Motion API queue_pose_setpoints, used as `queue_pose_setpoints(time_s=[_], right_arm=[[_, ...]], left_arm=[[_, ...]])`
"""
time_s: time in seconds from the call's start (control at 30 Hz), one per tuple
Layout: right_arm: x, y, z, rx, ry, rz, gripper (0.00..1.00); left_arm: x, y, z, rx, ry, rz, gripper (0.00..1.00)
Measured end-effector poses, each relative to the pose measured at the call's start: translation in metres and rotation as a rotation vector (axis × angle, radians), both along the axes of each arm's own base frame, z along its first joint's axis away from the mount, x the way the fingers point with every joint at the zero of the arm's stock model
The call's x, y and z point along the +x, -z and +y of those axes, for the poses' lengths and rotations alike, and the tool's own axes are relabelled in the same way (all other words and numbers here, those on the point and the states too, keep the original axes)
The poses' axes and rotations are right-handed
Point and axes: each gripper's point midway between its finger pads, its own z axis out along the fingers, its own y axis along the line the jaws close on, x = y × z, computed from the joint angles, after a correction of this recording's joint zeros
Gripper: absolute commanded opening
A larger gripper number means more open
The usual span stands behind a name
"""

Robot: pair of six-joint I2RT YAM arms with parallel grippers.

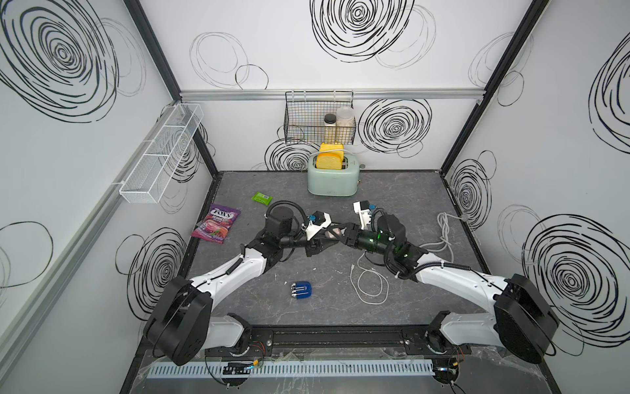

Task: Charge the electric shaver
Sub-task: Insert the plug into the socket.

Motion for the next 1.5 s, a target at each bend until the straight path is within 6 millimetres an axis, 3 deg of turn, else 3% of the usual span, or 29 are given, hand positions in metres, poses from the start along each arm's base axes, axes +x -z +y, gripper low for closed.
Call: queue_pose_setpoints(time_s=[0.27, 0.43, 0.7, 1.07, 1.5], right_arm=[[0.045, 0.040, -0.034, -0.241, 0.168, -0.061, 0.00], [0.076, 0.067, -0.031, -0.410, 0.214, -0.081, 0.00], [0.107, 0.102, -0.022, -0.578, 0.220, -0.086, 0.00], [0.123, 0.138, -0.020, -0.691, 0.220, -0.054, 0.00], [0.133, 0.150, -0.018, -0.720, 0.244, -0.047, 0.00]], left_arm=[[0.007, -0.005, 0.050, 0.008, -0.192, -0.025, 0.97], [0.019, -0.003, 0.084, 0.008, -0.359, -0.018, 0.97], [0.041, 0.015, 0.130, 0.029, -0.604, 0.036, 0.97], [0.042, 0.031, 0.149, 0.046, -0.698, 0.063, 0.97], [0.041, 0.032, 0.152, 0.046, -0.710, 0.059, 0.97]])
